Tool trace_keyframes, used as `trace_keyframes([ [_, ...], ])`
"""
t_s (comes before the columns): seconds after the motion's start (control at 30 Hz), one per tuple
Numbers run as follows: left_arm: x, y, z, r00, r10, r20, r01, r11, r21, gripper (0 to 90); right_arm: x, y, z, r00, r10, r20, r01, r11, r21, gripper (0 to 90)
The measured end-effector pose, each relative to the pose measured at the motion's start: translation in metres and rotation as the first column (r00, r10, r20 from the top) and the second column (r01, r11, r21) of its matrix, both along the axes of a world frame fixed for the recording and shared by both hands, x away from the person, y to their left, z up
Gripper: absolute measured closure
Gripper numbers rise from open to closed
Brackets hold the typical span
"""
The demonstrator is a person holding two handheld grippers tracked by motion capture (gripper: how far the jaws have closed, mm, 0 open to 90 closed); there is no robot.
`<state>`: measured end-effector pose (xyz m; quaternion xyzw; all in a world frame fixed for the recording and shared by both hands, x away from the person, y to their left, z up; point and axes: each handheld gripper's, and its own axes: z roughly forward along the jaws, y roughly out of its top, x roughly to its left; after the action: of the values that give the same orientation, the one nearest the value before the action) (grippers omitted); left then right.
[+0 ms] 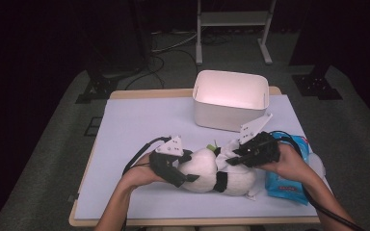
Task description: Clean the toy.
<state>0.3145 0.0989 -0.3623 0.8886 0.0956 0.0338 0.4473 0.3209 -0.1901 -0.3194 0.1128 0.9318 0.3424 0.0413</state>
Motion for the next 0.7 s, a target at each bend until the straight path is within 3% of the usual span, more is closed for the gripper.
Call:
trace_keyframes([
  [0.3, 0.003, 0.005, -0.002, 0.9995, 0.013, -0.029, -0.013, 0.9999, -0.01, 13.5, -0.004, -0.012, -0.003, 1.0, -0.009, -0.003, 0.009, 0.9998, 0.018, 75.2],
  [0.5, 0.007, 0.007, -0.006, 0.9989, -0.002, -0.048, 0.002, 1.0, -0.001, 10.7, -0.005, -0.018, -0.004, 0.9999, -0.015, -0.002, 0.015, 0.9998, 0.016, 75.2],
  [0.7, 0.012, 0.005, -0.011, 0.9984, -0.03, -0.049, 0.028, 0.9992, -0.028, 10.9, -0.006, -0.023, -0.005, 0.9998, -0.02, -0.009, 0.02, 0.9996, 0.021, 75.2],
])
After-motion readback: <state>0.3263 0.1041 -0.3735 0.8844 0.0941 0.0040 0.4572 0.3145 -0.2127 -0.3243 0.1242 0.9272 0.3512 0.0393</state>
